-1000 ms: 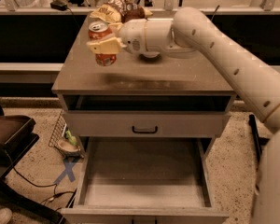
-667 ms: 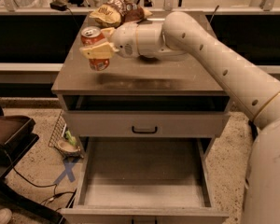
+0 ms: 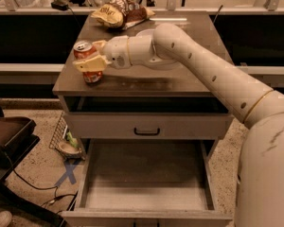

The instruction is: Pick coke can from middle drawer and place on counter

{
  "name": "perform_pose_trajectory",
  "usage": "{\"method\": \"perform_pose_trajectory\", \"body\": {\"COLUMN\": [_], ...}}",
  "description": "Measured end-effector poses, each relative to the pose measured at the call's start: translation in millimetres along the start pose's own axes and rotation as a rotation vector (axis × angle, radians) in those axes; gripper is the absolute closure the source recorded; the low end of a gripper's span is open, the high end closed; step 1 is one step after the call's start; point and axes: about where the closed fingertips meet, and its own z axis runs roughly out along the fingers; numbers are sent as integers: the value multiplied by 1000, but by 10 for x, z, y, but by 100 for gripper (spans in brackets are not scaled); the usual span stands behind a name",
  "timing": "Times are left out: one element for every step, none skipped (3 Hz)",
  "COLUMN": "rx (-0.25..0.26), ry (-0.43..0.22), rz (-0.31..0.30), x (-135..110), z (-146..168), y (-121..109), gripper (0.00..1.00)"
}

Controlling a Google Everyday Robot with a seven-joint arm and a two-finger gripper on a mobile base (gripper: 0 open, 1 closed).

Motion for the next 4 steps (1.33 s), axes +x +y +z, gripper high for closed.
{"method": "perform_pose_trajectory", "body": {"rx": [-2, -9, -13, -19], "ry": [-1, -2, -2, -3], "rz": [0, 0, 0, -1], "x": [-12, -18, -22, -28], "z": [17, 52, 75, 110], "y": [9, 28, 41, 60], "gripper": [76, 44, 22, 0]}}
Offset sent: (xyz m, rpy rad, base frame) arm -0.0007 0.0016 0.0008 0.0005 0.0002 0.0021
